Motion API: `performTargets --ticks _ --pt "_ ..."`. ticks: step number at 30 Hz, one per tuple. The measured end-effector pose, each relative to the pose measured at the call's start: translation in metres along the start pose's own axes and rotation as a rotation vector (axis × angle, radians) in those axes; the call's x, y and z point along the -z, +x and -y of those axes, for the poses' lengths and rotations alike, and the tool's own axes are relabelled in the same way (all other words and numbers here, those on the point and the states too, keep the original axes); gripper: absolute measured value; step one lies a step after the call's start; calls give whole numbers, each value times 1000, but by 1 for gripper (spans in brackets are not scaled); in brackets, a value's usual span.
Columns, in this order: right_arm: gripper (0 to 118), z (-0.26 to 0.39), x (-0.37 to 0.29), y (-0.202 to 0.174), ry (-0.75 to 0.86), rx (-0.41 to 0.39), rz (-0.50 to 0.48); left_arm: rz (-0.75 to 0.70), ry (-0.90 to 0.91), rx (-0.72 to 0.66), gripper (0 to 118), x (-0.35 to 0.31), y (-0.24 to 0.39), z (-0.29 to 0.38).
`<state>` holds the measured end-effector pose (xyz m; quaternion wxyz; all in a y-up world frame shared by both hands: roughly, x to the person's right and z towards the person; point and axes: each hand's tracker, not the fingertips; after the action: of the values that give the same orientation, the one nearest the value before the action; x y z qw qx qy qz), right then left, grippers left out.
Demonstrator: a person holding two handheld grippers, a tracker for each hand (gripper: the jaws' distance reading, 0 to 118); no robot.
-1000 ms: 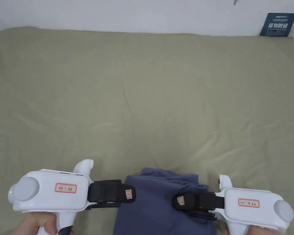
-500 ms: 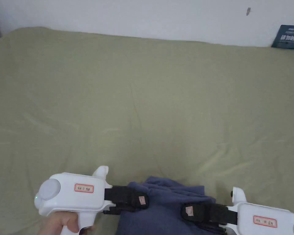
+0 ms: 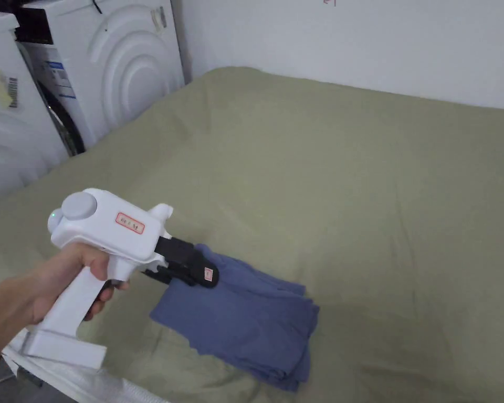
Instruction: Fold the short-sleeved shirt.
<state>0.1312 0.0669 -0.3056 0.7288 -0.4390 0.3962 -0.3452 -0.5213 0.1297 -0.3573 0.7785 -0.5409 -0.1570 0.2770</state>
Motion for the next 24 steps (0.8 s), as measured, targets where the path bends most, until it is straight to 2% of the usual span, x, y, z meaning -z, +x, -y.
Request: performTargets --ticks 2,5,6,8,9,10,11,12,13,14,17,18,19,21,23,24 --pt "0 -3 9 -3 -6 -15 14 -88 7 17 23 -19 -18 -27" --pt "0 -5 18 0 -20 -22 38 -137 -20 -7 23 -35 -40 -59" --pt "0 -6 20 1 -23 -23 42 -183 -45 -17 29 -38 -45 -67" --pt "0 -8 23 0 -30 -24 44 -219 -47 -21 51 -40 -65 -83" --pt "0 -9 24 0 -33 -25 48 -217 -45 -26 51 -40 -70 -87" --pt "0 -11 25 1 -36 -26 56 -234 -50 -24 87 -39 -71 -90" --pt "0 -13 24 2 -36 -29 60 -255 -46 -15 117 -38 -71 -92" --pt "0 -14 23 2 -34 -31 62 -287 -35 4 118 -38 -71 -95" --pt "0 -17 23 2 -32 -30 63 -320 -13 16 114 -40 -57 -80" --pt "0 -19 22 2 -28 -33 59 -273 48 19 113 -48 -55 -76" --pt "0 -23 14 -4 -9 -46 54 -273 74 -9 111 -63 -61 -70" --pt "0 -24 11 -6 -3 -51 46 -266 83 1 104 -65 -55 -63" --pt "0 -24 5 -9 8 -58 39 -244 109 25 84 -67 -47 -54" --pt "0 -24 -5 -14 32 -69 32 -204 154 43 0 -71 -4 -33" --pt "0 -23 -19 -21 57 -89 25 -131 190 84 0 -60 32 -11" --pt "0 -22 -26 -24 66 -95 24 -173 229 135 0 -64 30 -15"
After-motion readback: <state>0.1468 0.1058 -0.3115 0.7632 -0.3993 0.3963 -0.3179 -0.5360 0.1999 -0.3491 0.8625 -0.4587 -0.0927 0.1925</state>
